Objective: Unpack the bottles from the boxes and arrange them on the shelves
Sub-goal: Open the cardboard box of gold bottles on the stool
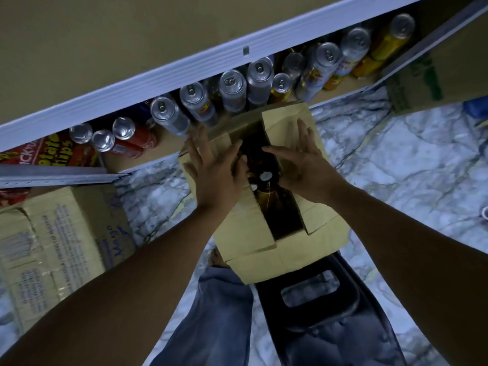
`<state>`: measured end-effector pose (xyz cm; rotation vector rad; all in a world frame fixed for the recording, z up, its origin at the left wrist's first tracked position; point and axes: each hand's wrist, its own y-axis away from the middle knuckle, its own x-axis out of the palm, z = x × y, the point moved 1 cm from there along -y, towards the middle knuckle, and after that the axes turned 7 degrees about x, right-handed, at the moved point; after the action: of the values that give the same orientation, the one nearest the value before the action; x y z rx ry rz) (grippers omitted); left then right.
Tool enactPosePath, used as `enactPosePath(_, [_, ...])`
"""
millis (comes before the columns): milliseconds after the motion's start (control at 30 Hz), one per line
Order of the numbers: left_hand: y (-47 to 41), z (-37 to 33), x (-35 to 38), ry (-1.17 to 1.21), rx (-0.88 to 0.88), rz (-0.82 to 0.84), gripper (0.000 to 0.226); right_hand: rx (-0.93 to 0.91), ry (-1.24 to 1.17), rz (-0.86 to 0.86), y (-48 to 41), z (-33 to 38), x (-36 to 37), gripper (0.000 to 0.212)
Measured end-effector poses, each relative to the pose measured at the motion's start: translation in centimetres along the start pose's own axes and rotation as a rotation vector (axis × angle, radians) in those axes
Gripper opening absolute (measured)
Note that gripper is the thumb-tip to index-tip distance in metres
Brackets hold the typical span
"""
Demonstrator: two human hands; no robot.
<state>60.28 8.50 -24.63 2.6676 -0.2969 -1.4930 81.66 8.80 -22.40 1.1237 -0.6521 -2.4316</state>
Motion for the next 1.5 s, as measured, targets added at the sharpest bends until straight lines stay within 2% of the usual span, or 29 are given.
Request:
enactPosePath(67, [0.3,-0.1,-0.1,-0.018,-0.024,-0.007,0.039,-0.02,0.034,-0.01,0.0,-0.1,-0.2,0.071])
enactPosePath(167, [0.9,-0.4,-0.4,-0.071,-0.041,-0.027,0.051,-0.024,0.1,-0.057,0.4,0.3,-0.9,0.068])
enactPosePath(333, [2.6,-2.0,-1.8,-0.117,-0.122,-0.067,0.071,-0.13,0.25,-0.245,1.3,0.6,-2.1,0.071])
enactPosePath(467, [3.9,-2.9,-3.7,-0.156,-0.223,-0.089,0.078,-0.184,0.337,-0.362,2.5,-0.1,-4.5,0.072])
enactPosePath(600, [5.1,-2.4,-6.3,-0.228,-0.322,-0.087,0.088,-0.145,0.393,-0.417,3.3,-2.3,-7.9,0.086])
enactPosePath(700, [6.4,-0.2,-7.8,-0.285,-0.447,-0.077,0.092,0.007,0.458,-0.368,3.6,-4.9,-10.2,0.099])
enactPosePath(767, [7.4,2.0,-7.9,-0.319,-0.537,-0.043,0.091,0.097,0.521,-0.339,3.4,-6.7,-10.8,0.096])
enactPosePath(867, [8.5,4.5,-6.2,-0.357,-0.611,0.054,0.09,0.241,0.598,-0.18,2.6,-8.6,-9.7,0.093])
enactPosePath(933, [8.7,5.2,-4.6,-0.3,-0.65,0.152,0.091,0.298,0.522,-0.041,2.1,-9.2,-8.1,0.096])
enactPosePath(1000, [8.3,6.3,-1.9,-0.138,-0.679,0.21,0.095,0.266,0.369,0.071,1.5,-8.9,-6.3,0.096])
enactPosePath(1067, [7.8,6.7,0.5,0.124,-0.667,0.154,0.106,0.246,0.293,0.161,0.6,-8.7,-4.3,0.092])
enactPosePath(1133, [7.6,6.0,2.1,0.382,-0.649,0.051,0.106,0.318,0.149,0.155,-0.1,-8.9,-2.6,0.106])
enactPosePath(1167, [7.7,5.5,2.6,0.428,-0.623,0.012,0.103,0.353,0.078,0.115,-0.2,-9.0,-1.8,0.11])
enactPosePath(1200, [7.9,4.9,3.1,0.415,-0.583,-0.029,0.103,0.343,0.049,0.073,-0.1,-9.1,-1.1,0.109])
enactPosePath(1300, [9.5,4.0,4.2,0.292,-0.437,-0.146,0.105,0.251,0.191,-0.07,0.6,-9.9,0.6,0.098])
enactPosePath(1400, [10.7,4.2,5.3,0.243,-0.447,-0.193,0.096,0.184,0.217,-0.183,1.0,-10.1,1.3,0.091])
enactPosePath(1500, [10.3,5.0,5.7,0.2,-0.44,-0.221,0.093,0.206,0.185,-0.234,0.8,-10.1,1.7,0.089])
